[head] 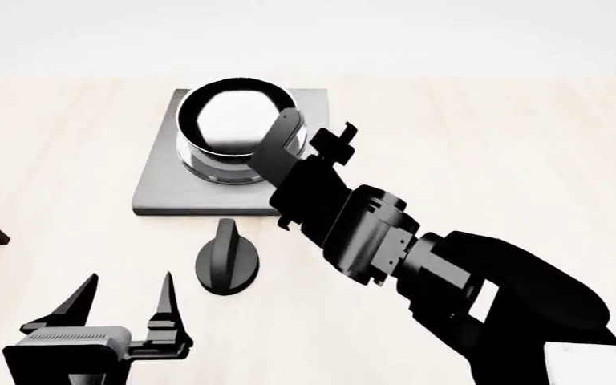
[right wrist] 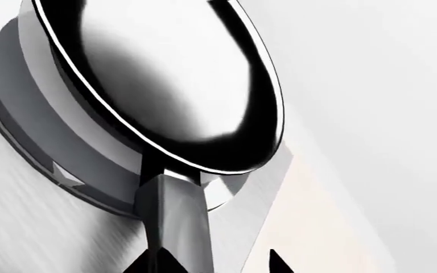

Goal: Turn on the stove and put the frying pan on it.

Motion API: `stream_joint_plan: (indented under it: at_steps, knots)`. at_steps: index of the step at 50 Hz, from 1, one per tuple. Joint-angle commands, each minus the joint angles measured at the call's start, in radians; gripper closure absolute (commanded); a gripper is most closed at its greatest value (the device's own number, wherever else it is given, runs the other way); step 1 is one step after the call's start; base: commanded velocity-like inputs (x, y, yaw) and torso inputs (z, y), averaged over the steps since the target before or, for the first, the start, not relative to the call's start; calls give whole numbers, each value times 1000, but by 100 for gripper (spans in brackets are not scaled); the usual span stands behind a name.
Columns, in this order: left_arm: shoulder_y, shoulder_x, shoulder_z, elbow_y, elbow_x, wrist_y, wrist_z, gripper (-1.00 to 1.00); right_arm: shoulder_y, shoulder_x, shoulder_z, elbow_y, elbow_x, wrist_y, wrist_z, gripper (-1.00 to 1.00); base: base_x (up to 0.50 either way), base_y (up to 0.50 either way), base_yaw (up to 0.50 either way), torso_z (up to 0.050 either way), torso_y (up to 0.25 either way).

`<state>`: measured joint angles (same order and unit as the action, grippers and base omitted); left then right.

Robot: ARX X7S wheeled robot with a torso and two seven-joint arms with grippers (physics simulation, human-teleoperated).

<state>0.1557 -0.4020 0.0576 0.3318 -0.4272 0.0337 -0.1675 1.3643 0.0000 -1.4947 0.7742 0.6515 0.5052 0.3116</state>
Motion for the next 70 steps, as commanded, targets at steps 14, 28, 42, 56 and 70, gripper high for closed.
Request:
stream_joint_plan:
  at_steps: [14,28,42,56,70]
  knots:
    - [-1,-5,0,1,-7,2,-5,-100,33,1,-1,29,206,-6,-97,-100,0,0,0,0,0]
    - [2,-8,4,1,-7,3,-7,-100,63,86,83,-127,319,33,-97,-100,0,0,0,0,0]
    - [-1,-11,9,17,2,-10,-23,-100,107,377,152,-651,320,19,151,-100,0,0,0,0,0]
    - [-8,-36,-15,107,-1,-51,-70,-100,-37,767,277,-1142,317,-190,394,-100,0,0,0,0,0]
    - [-1,-80,-110,274,-39,-56,-130,-100,-397,1181,378,-1457,197,-661,659,-100,0,0,0,0,0]
